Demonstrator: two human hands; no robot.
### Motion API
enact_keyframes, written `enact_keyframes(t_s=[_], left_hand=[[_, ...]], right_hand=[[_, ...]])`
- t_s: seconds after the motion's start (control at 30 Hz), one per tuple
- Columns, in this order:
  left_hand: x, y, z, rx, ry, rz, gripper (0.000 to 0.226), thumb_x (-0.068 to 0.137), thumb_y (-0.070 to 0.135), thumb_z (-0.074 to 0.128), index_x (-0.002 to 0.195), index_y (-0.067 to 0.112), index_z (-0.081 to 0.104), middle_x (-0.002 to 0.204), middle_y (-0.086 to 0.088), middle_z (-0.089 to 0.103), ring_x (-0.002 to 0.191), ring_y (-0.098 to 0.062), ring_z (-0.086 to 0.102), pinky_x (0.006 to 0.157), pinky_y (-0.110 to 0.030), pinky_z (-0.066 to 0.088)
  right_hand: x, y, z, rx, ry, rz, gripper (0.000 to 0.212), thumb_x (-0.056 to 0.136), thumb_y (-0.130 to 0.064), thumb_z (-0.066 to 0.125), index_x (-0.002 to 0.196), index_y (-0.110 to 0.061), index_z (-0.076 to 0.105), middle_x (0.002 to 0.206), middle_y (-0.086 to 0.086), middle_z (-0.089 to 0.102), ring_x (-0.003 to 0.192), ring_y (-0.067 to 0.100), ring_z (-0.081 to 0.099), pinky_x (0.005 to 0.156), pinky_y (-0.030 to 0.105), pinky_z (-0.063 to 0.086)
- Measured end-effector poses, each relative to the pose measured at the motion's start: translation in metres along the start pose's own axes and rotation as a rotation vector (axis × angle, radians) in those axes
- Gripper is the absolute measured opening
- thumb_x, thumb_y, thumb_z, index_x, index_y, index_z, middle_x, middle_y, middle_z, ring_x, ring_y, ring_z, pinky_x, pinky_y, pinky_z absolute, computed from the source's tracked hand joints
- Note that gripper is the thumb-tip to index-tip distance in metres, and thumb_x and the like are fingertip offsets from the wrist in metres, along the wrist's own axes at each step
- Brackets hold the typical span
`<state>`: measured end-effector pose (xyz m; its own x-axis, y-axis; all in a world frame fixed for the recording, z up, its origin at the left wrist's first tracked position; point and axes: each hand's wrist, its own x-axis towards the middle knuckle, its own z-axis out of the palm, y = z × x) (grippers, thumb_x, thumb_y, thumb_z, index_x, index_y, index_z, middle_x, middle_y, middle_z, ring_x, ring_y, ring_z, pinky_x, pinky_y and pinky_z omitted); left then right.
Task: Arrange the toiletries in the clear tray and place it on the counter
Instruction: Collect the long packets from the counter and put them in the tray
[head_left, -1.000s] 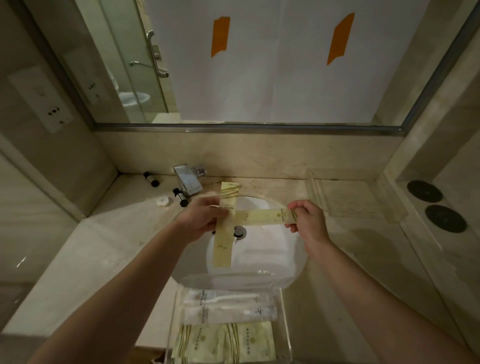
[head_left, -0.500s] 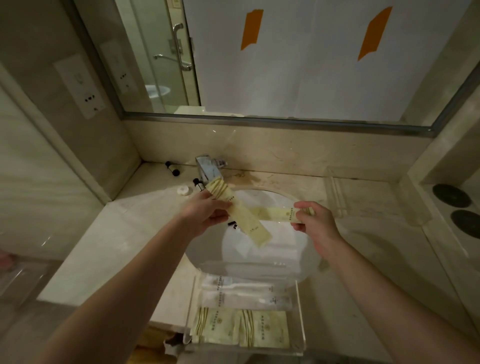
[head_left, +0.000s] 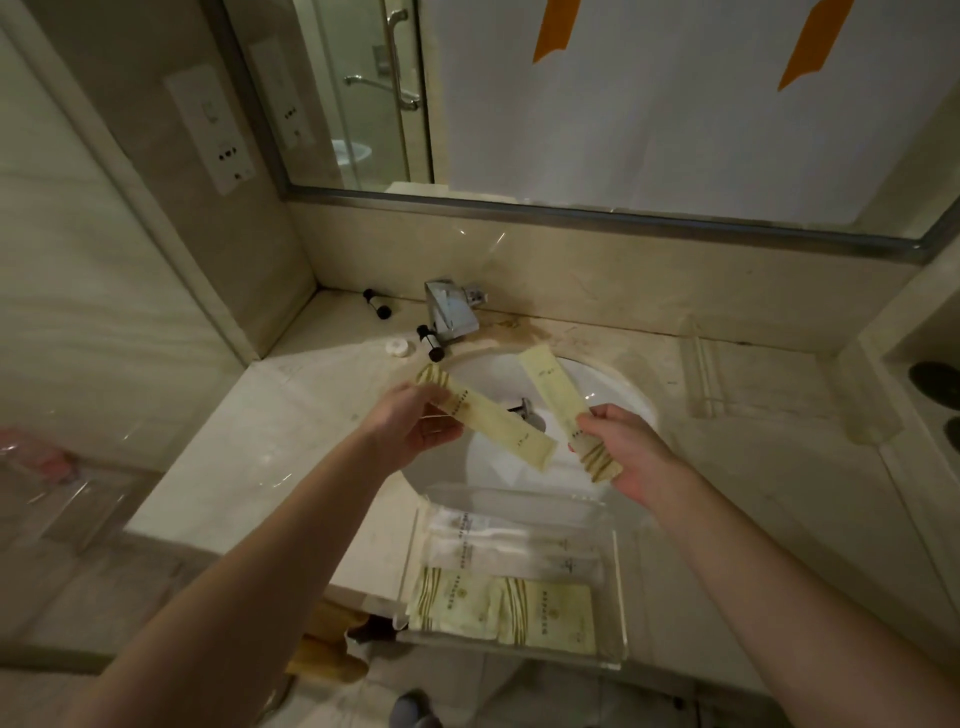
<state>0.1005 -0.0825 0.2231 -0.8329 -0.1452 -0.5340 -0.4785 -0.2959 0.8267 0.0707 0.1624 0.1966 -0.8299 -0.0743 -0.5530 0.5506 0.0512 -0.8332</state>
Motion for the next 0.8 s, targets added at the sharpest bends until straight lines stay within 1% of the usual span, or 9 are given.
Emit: enact_keyframes(t_s=[0.07,0.17,0.27,0.37,0.4,0.5,0.6,0.7,0.8], left_hand=[[-0.003,-0.008,-0.005,0.068,0.020,0.037,0.019,0.086,-0.006,0.048,0.087,0.012,0.053,0.078,-0.011,0.058,0.068,-0.022,0.057,0.064,-0.030,0.049],[-0.009,-0.024,-0.012,0.138,0.036,0.040,0.025,0.082,-0.012,0.049,0.082,0.014,0.051,0.070,-0.011,0.054,0.057,-0.019,0.052,0.049,-0.025,0.045],[-0.013,-0.044,-0.016,0.187,0.046,-0.034,0.020,0.085,-0.008,0.048,0.082,0.012,0.053,0.070,-0.012,0.056,0.059,-0.021,0.055,0.056,-0.028,0.046],[-0.015,-0.066,-0.018,0.260,0.082,-0.095,0.012,0.088,0.001,0.048,0.092,0.009,0.056,0.073,-0.013,0.059,0.062,-0.022,0.057,0.058,-0.029,0.046],[-0.014,-0.073,-0.019,0.283,0.089,-0.117,0.012,0.089,0.002,0.048,0.095,0.008,0.056,0.076,-0.013,0.060,0.063,-0.022,0.058,0.058,-0.029,0.047],[-0.016,-0.094,-0.023,0.341,0.061,-0.196,0.016,0.089,0.001,0.048,0.103,0.005,0.054,0.084,-0.015,0.062,0.065,-0.023,0.062,0.053,-0.028,0.052],[-0.019,-0.108,-0.023,0.390,0.023,-0.233,0.021,0.087,-0.004,0.050,0.107,0.003,0.053,0.094,-0.017,0.061,0.065,-0.025,0.066,0.054,-0.030,0.060],[-0.019,-0.120,-0.022,0.580,0.071,-0.200,0.026,0.085,-0.007,0.050,0.105,0.009,0.053,0.099,-0.014,0.055,0.066,-0.024,0.065,0.054,-0.034,0.062],[-0.020,-0.127,-0.018,1.000,0.088,-0.029,0.022,0.086,0.006,0.049,0.104,0.015,0.059,0.102,-0.011,0.062,0.074,-0.025,0.066,0.064,-0.033,0.060]], right_hand=[[-0.002,0.003,0.003,0.029,-0.045,-0.027,0.007,0.088,-0.003,0.059,0.087,-0.009,0.056,0.080,0.011,0.063,0.068,0.025,0.061,0.059,0.034,0.049],[-0.004,0.009,0.007,0.100,-0.099,-0.053,0.021,0.085,0.008,0.057,0.094,-0.010,0.053,0.094,0.014,0.063,0.080,0.025,0.062,0.066,0.034,0.050],[-0.006,0.018,0.011,0.060,-0.107,-0.066,0.028,0.084,0.010,0.056,0.101,-0.012,0.049,0.102,0.015,0.062,0.086,0.027,0.062,0.068,0.035,0.051],[-0.006,0.027,0.010,0.061,-0.040,-0.060,0.021,0.087,0.004,0.053,0.103,-0.009,0.050,0.102,0.013,0.061,0.086,0.026,0.061,0.077,0.041,0.053],[-0.006,0.029,0.009,0.075,-0.012,-0.051,0.016,0.089,0.001,0.051,0.100,-0.010,0.052,0.099,0.011,0.062,0.083,0.024,0.061,0.076,0.040,0.051],[-0.010,0.033,0.004,0.130,0.037,-0.037,0.012,0.090,-0.001,0.051,0.095,-0.011,0.054,0.090,0.010,0.064,0.074,0.021,0.058,0.061,0.030,0.043],[-0.013,0.039,-0.001,0.163,0.054,-0.068,0.018,0.088,0.005,0.053,0.103,-0.005,0.051,0.097,0.014,0.062,0.077,0.023,0.060,0.058,0.029,0.044],[-0.014,0.044,-0.002,0.202,0.054,-0.083,0.033,0.087,0.009,0.054,0.114,-0.007,0.043,0.102,0.016,0.062,0.085,0.026,0.064,0.067,0.034,0.053],[-0.016,0.049,-0.003,0.245,0.024,-0.063,0.028,0.089,0.005,0.051,0.112,-0.009,0.046,0.102,0.015,0.064,0.089,0.029,0.065,0.070,0.036,0.054]])
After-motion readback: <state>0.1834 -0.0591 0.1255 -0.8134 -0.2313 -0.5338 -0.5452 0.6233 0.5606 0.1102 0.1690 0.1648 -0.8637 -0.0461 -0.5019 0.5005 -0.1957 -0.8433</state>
